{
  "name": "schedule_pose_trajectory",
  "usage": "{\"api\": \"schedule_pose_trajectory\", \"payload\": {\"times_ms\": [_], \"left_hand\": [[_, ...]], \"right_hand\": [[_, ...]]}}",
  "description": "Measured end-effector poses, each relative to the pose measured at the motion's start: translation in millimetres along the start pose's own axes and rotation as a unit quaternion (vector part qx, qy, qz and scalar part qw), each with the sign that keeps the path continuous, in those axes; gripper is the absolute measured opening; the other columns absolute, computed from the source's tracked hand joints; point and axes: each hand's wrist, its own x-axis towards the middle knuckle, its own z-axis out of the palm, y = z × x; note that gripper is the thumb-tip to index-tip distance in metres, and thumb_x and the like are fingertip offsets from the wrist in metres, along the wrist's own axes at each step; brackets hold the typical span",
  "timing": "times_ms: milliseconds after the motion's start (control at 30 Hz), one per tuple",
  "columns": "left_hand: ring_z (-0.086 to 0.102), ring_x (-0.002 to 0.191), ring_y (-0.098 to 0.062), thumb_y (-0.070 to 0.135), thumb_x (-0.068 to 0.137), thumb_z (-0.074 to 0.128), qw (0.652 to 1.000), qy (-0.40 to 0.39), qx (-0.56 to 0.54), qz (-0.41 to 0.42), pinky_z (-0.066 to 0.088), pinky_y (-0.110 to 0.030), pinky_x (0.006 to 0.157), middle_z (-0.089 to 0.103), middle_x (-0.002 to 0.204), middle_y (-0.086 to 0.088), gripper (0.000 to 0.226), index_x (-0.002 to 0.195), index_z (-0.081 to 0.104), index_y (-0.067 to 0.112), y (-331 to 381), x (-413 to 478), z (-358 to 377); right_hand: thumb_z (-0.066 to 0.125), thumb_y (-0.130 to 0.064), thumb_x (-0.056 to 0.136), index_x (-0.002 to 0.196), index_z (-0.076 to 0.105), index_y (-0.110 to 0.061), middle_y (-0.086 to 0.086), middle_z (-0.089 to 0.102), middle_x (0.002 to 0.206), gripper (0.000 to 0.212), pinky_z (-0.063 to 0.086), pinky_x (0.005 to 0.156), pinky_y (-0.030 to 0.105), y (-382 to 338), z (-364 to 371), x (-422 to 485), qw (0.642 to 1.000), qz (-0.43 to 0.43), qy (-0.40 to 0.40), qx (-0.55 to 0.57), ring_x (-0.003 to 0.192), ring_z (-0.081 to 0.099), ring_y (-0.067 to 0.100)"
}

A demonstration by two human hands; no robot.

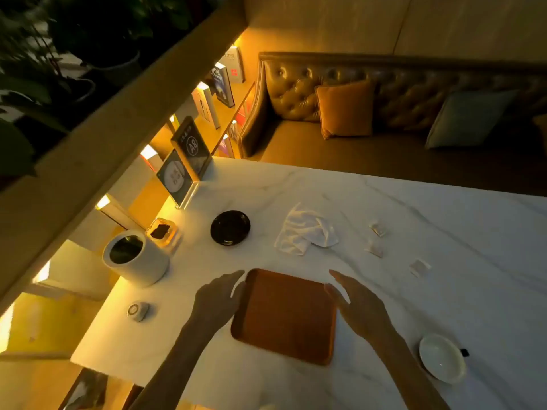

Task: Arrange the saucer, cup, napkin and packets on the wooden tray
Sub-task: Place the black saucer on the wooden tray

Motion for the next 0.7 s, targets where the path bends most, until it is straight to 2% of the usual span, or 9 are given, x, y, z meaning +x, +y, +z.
{"api": "schedule_pose_trajectory", "payload": {"times_ms": [100, 233, 400, 467, 500, 533, 600, 633, 700], "left_hand": [[0.055, 0.128, -0.012, 0.048, 0.1, 0.035, 1.0, 0.004, 0.01, 0.002, 0.045, -0.032, 0.103, 0.055, 0.142, 0.011, 0.042, 0.139, 0.046, 0.039, -40.0, 23.8, -6.9], [0.054, 0.129, -0.013, 0.045, 0.1, 0.037, 1.0, -0.018, -0.011, -0.006, 0.043, -0.031, 0.105, 0.056, 0.141, 0.009, 0.041, 0.137, 0.051, 0.035, -89.4, 60.3, -16.6], [0.06, 0.122, -0.011, 0.043, 0.1, 0.04, 0.999, -0.031, -0.045, 0.0, 0.045, -0.029, 0.104, 0.059, 0.138, 0.008, 0.039, 0.134, 0.056, 0.031, -130.4, 107.6, -20.6], [0.063, 0.118, -0.011, 0.041, 0.099, 0.043, 0.998, -0.025, -0.062, -0.004, 0.047, -0.027, 0.102, 0.062, 0.134, 0.008, 0.037, 0.13, 0.06, 0.029, -140.2, 123.9, -15.2], [0.065, 0.115, -0.012, 0.04, 0.099, 0.044, 0.997, -0.021, -0.074, -0.012, 0.048, -0.026, 0.098, 0.064, 0.132, 0.007, 0.035, 0.128, 0.062, 0.028, -143.7, 132.3, -11.1], [0.067, 0.111, -0.012, 0.038, 0.099, 0.046, 0.996, -0.019, -0.087, -0.026, 0.049, -0.024, 0.094, 0.066, 0.129, 0.007, 0.034, 0.125, 0.064, 0.026, -146.9, 141.7, -6.2], [0.07, 0.101, -0.014, 0.035, 0.099, 0.048, 0.993, -0.027, -0.098, -0.052, 0.048, -0.02, 0.082, 0.07, 0.122, 0.005, 0.03, 0.119, 0.066, 0.023, -151.1, 161.0, 4.9], [0.071, 0.095, -0.015, 0.033, 0.099, 0.048, 0.992, -0.036, -0.102, -0.072, 0.046, -0.021, 0.077, 0.072, 0.118, 0.003, 0.027, 0.116, 0.067, 0.023, -152.3, 172.0, 9.8], [0.066, 0.085, -0.015, 0.033, 0.099, 0.047, 0.982, -0.048, -0.134, -0.124, 0.042, -0.024, 0.073, 0.072, 0.11, 0.001, 0.023, 0.109, 0.066, 0.026, -152.9, 195.7, 16.4]], "right_hand": [[0.023, -0.073, 0.083, 0.141, 0.036, -0.04, -0.011, 0.054, 0.137, 0.068, 0.038, 0.098, 0.027, -26.0, 24.4, 25.7, 0.999, 0.034, -0.02, 0.013, 0.124, 0.052, 0.008], [0.024, -0.072, 0.085, 0.14, 0.041, -0.036, -0.012, 0.06, 0.13, 0.069, 0.043, 0.099, 0.029, -57.0, 62.2, 62.4, 0.998, 0.049, -0.042, 0.015, 0.116, 0.057, 0.005], [0.026, -0.071, 0.089, 0.133, 0.048, -0.038, -0.022, 0.063, 0.116, 0.059, 0.041, 0.091, 0.018, -84.4, 99.0, 104.4, 0.996, 0.067, -0.045, 0.035, 0.104, 0.056, -0.006], [0.028, -0.074, 0.085, 0.108, 0.06, -0.044, -0.033, 0.061, 0.089, 0.049, 0.041, 0.084, 0.016, -92.7, 108.7, 118.1, 0.993, 0.081, -0.044, 0.075, 0.083, 0.055, -0.014], [0.03, -0.076, 0.082, 0.087, 0.059, -0.046, -0.034, 0.058, 0.07, 0.043, 0.042, 0.075, 0.014, -94.9, 113.1, 126.6, 0.99, 0.092, -0.037, 0.096, 0.067, 0.054, -0.016], [0.032, -0.076, 0.08, 0.076, 0.055, -0.045, -0.033, 0.056, 0.059, 0.039, 0.041, 0.068, 0.013, -96.9, 116.1, 136.5, 0.988, 0.105, -0.034, 0.112, 0.058, 0.055, -0.015], [0.043, -0.065, 0.086, 0.089, 0.061, -0.041, -0.025, 0.063, 0.064, 0.03, 0.045, 0.061, 0.011, -100.0, 122.8, 158.3, 0.988, 0.103, -0.044, 0.109, 0.062, 0.062, -0.008], [0.05, -0.055, 0.09, 0.1, 0.063, -0.036, -0.02, 0.065, 0.07, 0.025, 0.047, 0.061, 0.011, -99.7, 126.6, 171.2, 0.988, 0.1, -0.05, 0.106, 0.065, 0.065, -0.003], [0.057, -0.038, 0.092, 0.108, 0.064, -0.026, -0.015, 0.067, 0.079, 0.021, 0.047, 0.064, 0.01, -97.3, 134.5, 200.2, 0.987, 0.107, -0.044, 0.114, 0.069, 0.063, 0.0]]}}
